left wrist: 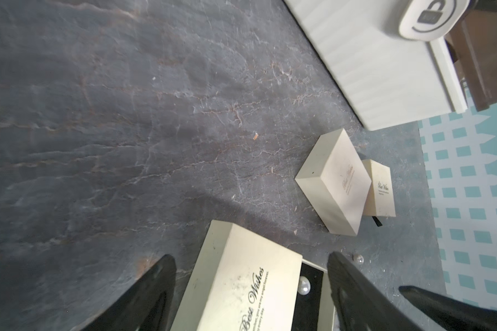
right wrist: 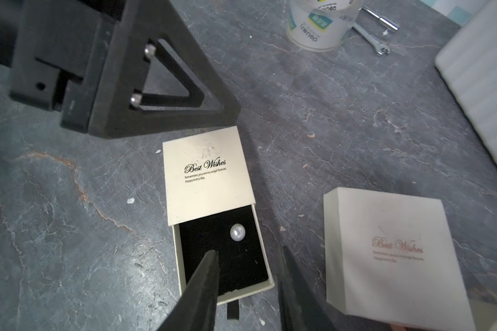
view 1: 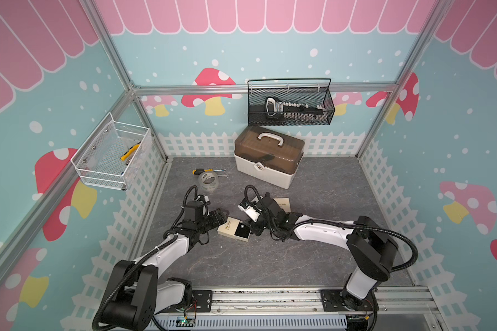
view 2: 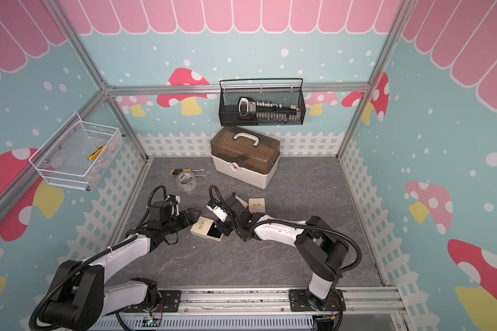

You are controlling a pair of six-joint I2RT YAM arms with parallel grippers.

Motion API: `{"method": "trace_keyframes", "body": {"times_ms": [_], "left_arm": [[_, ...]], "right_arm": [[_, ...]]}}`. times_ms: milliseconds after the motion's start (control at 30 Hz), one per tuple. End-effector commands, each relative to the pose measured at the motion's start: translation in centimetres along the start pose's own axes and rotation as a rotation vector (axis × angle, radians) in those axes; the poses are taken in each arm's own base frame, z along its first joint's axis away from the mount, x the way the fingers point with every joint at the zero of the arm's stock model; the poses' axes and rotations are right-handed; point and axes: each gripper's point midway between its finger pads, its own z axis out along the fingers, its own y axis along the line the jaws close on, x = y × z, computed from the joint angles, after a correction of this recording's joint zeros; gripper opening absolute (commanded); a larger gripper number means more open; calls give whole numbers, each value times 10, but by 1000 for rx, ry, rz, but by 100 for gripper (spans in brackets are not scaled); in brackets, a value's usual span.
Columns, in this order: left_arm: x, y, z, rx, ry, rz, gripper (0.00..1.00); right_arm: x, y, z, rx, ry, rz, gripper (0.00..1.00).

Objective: Place the earrings into the drawer-style jewelry box
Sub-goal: Pick up the earring from the center of the board.

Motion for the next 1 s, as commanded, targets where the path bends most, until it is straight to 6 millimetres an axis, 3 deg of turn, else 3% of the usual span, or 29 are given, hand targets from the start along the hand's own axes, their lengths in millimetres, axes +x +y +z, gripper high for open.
{"method": "trace_keyframes", "body": {"times_ms": [0, 133, 233, 367, 500, 700, 967], "left_arm": [[-1, 0, -8, -45, -23, 42, 83], [5, -26, -12, -10, -19, 113, 83], [23, -60, -10, 41, 9, 199, 82], [49, -103, -3, 143, 38, 240, 82], [74, -128, 9, 211, 78, 238, 81], [97, -149, 24, 268, 114, 221, 79], [108, -158, 33, 283, 138, 227, 78]], "right_arm": [[9, -8, -11, 62, 21, 82, 31], [22, -32, -27, 174, 90, 230, 16], [37, -46, -43, 214, 169, 341, 12], [64, -56, -58, 199, 304, 515, 21], [78, -57, -65, 159, 419, 631, 30], [100, -66, -64, 164, 599, 729, 27], [114, -76, -44, 177, 681, 761, 26]]}}
